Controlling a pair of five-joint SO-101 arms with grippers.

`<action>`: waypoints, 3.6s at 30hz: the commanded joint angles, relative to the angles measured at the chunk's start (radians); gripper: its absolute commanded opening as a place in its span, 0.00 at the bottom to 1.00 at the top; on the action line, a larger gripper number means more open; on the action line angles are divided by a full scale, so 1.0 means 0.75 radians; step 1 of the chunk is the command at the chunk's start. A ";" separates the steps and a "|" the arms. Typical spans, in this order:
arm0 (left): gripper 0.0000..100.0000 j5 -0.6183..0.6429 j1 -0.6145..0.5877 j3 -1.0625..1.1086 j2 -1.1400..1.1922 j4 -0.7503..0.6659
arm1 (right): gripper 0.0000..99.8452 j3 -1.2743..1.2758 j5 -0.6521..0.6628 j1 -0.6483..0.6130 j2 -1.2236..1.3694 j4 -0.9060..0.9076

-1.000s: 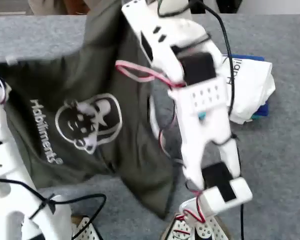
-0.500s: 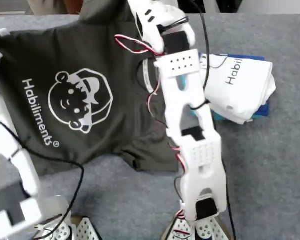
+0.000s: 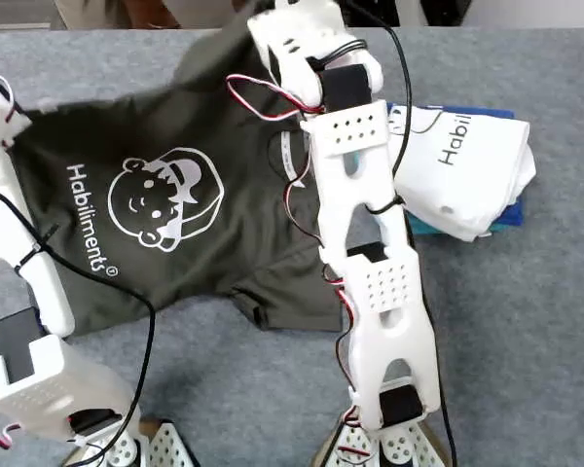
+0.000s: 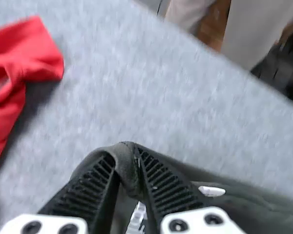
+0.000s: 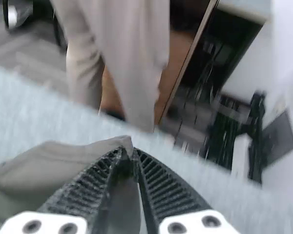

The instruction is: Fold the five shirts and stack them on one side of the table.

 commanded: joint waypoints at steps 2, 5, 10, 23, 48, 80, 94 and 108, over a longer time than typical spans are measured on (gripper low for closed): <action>0.02 -0.076 0.004 -0.061 -0.011 0.162 | 0.00 -0.077 0.203 -0.017 -0.017 0.391; 0.02 -0.143 0.014 0.033 -0.011 0.203 | 0.00 -0.079 0.309 -0.079 -0.015 0.638; 0.02 -0.184 0.002 0.278 -0.034 0.264 | 0.00 -0.066 0.323 -0.093 -0.015 0.767; 0.02 -0.194 -0.041 0.835 -0.373 0.344 | 0.00 0.754 0.297 -0.191 -0.453 0.734; 0.02 -0.501 -0.250 1.209 -0.668 0.356 | 0.00 2.746 0.419 0.103 -1.613 -0.065; 0.02 -0.325 -0.080 0.616 -0.484 0.583 | 0.01 1.451 0.311 -0.238 -0.400 0.131; 0.02 -0.333 -0.278 0.612 -0.445 0.583 | 0.00 1.265 0.288 -0.353 -0.173 0.599; 0.02 -0.333 -0.327 0.622 -0.441 0.585 | 0.00 1.985 0.342 -0.416 -0.637 0.432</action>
